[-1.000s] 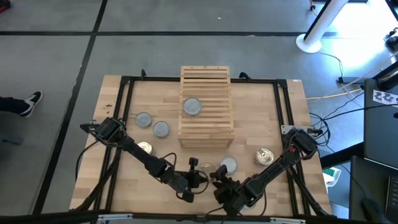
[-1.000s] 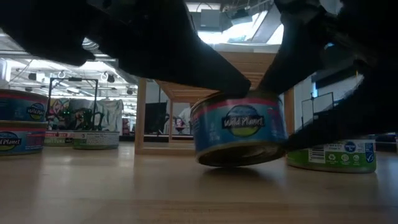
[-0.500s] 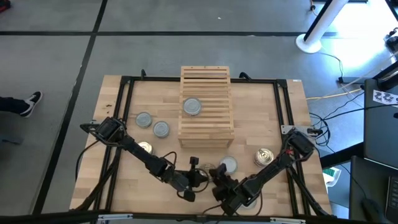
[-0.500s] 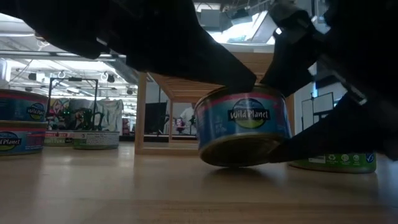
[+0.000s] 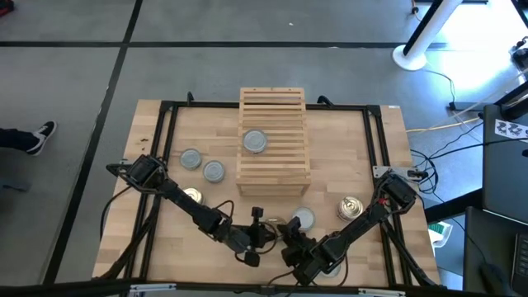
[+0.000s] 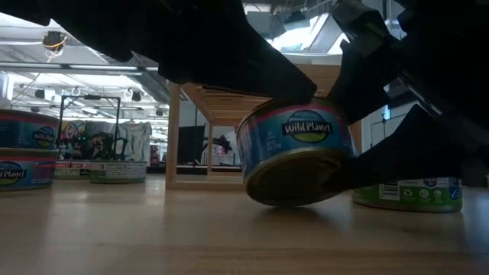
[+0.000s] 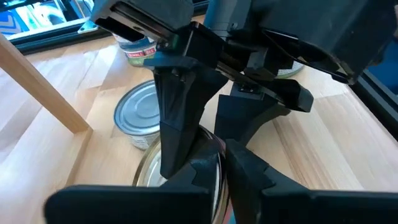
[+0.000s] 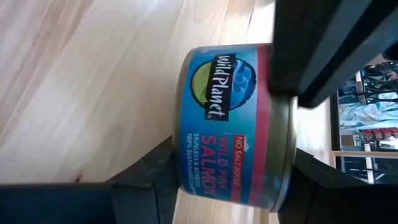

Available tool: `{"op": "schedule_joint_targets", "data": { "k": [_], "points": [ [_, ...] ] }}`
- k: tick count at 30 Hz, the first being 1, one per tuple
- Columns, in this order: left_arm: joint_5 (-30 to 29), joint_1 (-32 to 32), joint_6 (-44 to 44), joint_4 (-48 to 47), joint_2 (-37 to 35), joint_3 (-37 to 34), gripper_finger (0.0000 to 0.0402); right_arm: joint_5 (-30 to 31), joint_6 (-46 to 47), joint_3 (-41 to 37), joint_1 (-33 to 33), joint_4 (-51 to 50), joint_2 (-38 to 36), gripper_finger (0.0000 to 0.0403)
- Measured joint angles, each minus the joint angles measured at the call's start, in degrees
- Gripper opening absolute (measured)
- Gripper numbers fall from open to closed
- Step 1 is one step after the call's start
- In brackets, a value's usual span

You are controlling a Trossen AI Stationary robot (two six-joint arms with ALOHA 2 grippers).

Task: Stack canned seafood by type on shelf
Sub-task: Put the blue tuna can on the shelf

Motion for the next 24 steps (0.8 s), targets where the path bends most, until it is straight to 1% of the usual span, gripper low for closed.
{"op": "schedule_joint_targets", "data": {
  "k": [6, 9, 12, 15, 18, 24],
  "points": [
    [1.31, -0.26, -3.46, -0.36, -1.92, 0.00, 0.0099, -1.01, 0.18, 2.97, -0.14, -1.52, 0.00, 0.0186],
    [1.31, -0.61, -3.63, -1.44, -4.67, 0.01, 0.0132, -0.90, 0.18, 4.78, -0.14, -3.19, 0.00, 0.0189],
    [1.24, -1.16, -1.27, -5.95, -8.84, 0.02, 0.0152, -0.87, 0.18, 6.85, -0.14, -5.75, 0.00, 0.0191],
    [1.18, -1.68, -1.20, -11.70, -13.74, 0.02, 0.0160, -0.88, 0.18, 8.96, -0.14, -9.17, -0.12, 0.0188],
    [1.14, -1.78, -2.87, -18.05, -18.46, 0.02, 0.0159, -0.63, 0.18, 11.45, -0.14, -14.08, -0.59, 0.0188],
    [0.82, -1.74, -6.81, -29.42, -26.29, 0.02, 0.0149, 3.06, 0.17, 14.97, -0.10, -23.58, -4.60, 0.0190]
  ]
}}
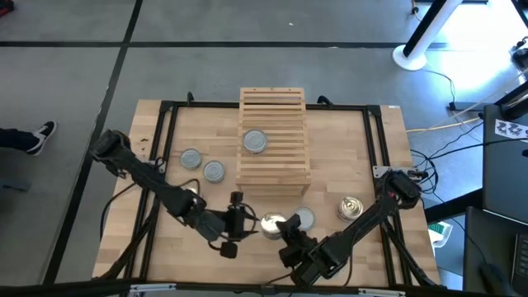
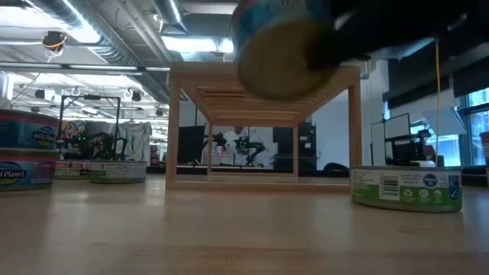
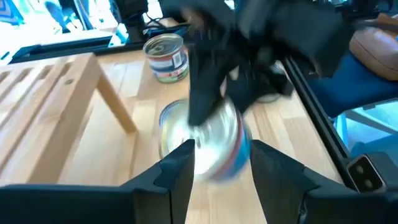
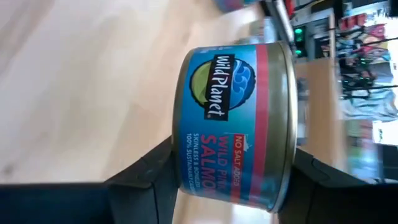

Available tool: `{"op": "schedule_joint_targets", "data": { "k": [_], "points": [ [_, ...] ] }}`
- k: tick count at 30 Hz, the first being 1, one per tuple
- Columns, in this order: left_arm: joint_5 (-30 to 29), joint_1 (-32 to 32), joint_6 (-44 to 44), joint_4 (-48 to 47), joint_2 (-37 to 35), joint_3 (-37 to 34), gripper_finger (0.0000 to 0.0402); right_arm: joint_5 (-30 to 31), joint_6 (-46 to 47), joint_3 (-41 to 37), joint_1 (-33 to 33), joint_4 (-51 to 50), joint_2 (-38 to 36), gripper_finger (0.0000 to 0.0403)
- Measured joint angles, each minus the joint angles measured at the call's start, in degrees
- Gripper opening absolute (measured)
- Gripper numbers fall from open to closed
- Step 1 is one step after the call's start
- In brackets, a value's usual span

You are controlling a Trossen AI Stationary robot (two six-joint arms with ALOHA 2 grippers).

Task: Stack canned seafood by type on shelf
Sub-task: Put the blue tuna can on the shelf

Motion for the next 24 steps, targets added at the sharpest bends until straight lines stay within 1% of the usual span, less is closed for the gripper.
{"op": "schedule_joint_targets", "data": {
  "k": [2, 4, 9, 13, 17, 21, 24],
  "points": [
    [0.00, -0.02, -0.42, -2.34, -1.80, 0.00, 0.0147, 0.86, -0.02, 0.42, 0.00, -1.26, -2.23, 0.0188],
    [0.00, 0.00, -0.44, -4.05, -3.33, 0.00, 0.0145, 3.01, -0.02, 0.42, -0.03, -3.39, -4.81, 0.0189],
    [-0.01, 0.00, -0.48, -6.48, -5.52, 0.00, 0.0145, 10.42, -0.02, 0.49, -0.48, -9.82, -11.19, 0.0191],
    [-0.02, 0.00, -0.42, -8.30, -5.99, 0.00, 0.0145, 15.27, -0.04, 0.49, -2.99, -14.45, -16.04, 0.0190],
    [-0.02, 0.02, -0.45, -8.79, -6.01, -0.02, 0.0145, 15.25, -0.08, 0.49, -8.31, -19.03, -19.05, 0.0194],
    [-0.02, 0.00, -0.46, -8.78, -6.05, -0.02, 0.0145, 12.36, -2.55, 0.49, -15.18, -22.04, -19.94, 0.0195],
    [-0.02, 0.00, -0.46, -8.78, -6.03, -0.02, 0.0145, 9.05, -6.26, 0.42, -20.36, -22.02, -19.94, 0.0196]
  ]
}}
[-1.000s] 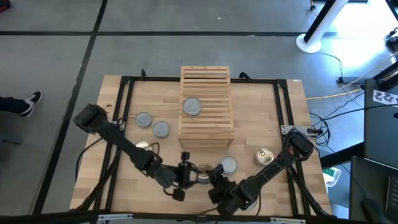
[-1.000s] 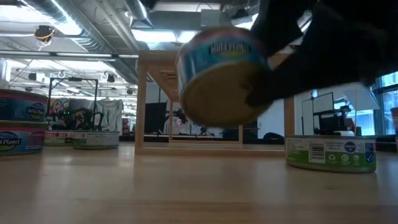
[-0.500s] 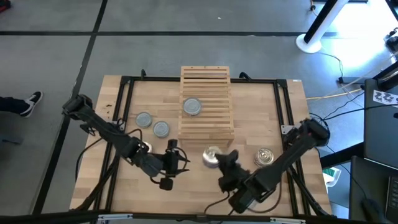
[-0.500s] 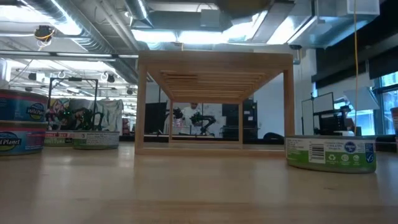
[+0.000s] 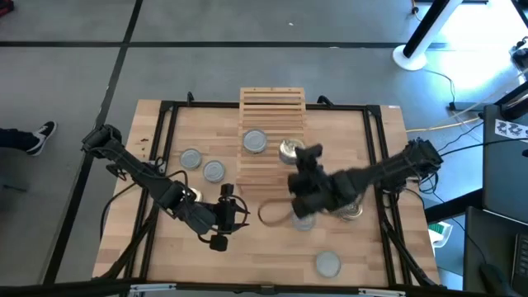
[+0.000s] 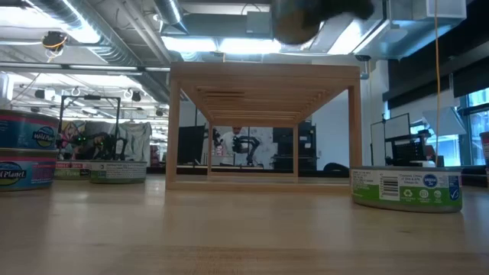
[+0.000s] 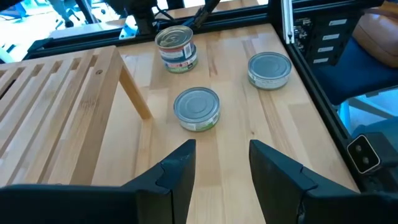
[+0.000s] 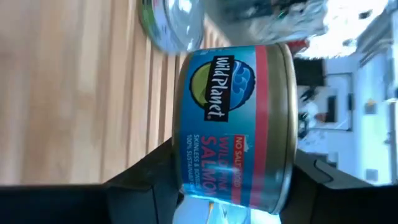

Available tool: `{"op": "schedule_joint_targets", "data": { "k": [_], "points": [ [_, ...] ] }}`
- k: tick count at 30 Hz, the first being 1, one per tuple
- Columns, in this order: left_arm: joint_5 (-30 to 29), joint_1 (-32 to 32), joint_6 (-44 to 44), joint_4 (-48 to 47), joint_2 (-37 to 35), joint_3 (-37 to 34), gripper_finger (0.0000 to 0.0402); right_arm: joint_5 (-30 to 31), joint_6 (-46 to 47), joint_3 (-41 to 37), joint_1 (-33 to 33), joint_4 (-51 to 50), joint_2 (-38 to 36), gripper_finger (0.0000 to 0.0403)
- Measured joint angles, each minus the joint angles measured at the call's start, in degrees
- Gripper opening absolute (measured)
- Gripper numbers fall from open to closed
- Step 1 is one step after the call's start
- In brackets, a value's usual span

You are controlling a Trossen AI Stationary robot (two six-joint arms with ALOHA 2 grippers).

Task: Stack canned seafood by type on shelf
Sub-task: Put the blue tuna can on the shelf

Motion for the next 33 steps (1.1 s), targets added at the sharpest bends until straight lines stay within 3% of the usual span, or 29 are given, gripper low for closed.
{"op": "schedule_joint_targets", "data": {
  "k": [4, 14, 21, 33],
  "points": [
    [0.00, 0.00, 0.00, 0.00, 0.00, 0.00, 0.0145, -6.57, -4.07, 0.00, -5.90, 1.68, 0.02, 0.0196],
    [0.00, 0.01, -0.02, 0.00, 0.00, 0.00, 0.0145, -15.04, -13.61, -0.02, -13.77, 8.25, 0.04, 0.0197],
    [0.00, 0.00, -0.02, 0.01, 0.00, 0.00, 0.0145, -19.06, -15.55, -0.48, -17.08, 10.84, 0.98, 0.0197],
    [0.02, 0.01, -0.07, 0.03, 0.00, -0.02, 0.0145, -20.19, -17.77, -3.93, -17.89, 13.34, 1.73, 0.0197]
  ]
}}
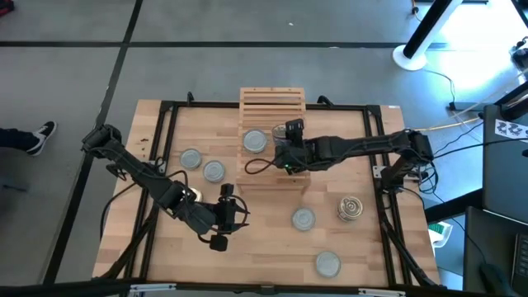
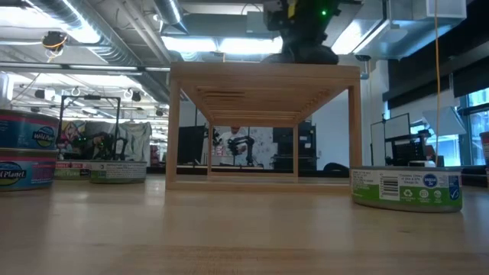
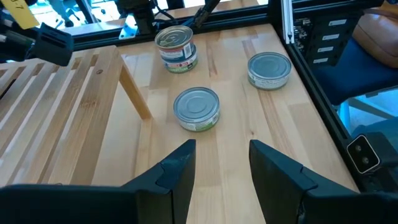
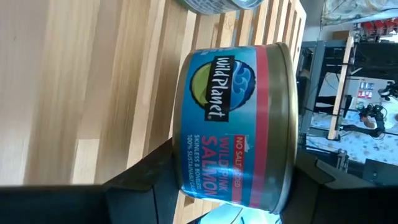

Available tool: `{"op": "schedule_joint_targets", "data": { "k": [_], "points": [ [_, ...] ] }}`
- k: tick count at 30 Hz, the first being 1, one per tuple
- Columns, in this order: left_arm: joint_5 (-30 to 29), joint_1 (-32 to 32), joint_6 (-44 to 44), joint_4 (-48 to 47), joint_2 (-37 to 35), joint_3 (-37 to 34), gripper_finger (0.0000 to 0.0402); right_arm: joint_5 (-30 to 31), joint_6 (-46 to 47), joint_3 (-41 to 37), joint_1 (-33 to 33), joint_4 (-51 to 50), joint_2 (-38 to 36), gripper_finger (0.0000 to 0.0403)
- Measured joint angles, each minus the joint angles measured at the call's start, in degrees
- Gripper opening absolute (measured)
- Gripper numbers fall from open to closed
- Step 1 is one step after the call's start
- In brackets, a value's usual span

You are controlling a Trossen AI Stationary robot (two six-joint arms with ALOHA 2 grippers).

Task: Stack canned seafood by type on shelf
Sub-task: Put the blue tuna can on the shelf

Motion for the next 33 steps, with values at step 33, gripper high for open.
{"op": "schedule_joint_targets", "data": {
  "k": [33],
  "points": [
    [0.00, -0.01, 0.00, 0.01, 0.00, -0.01, 0.0145, -6.69, -1.33, -0.14, 0.06, 0.09, -0.01, 0.0284]
  ]
}}
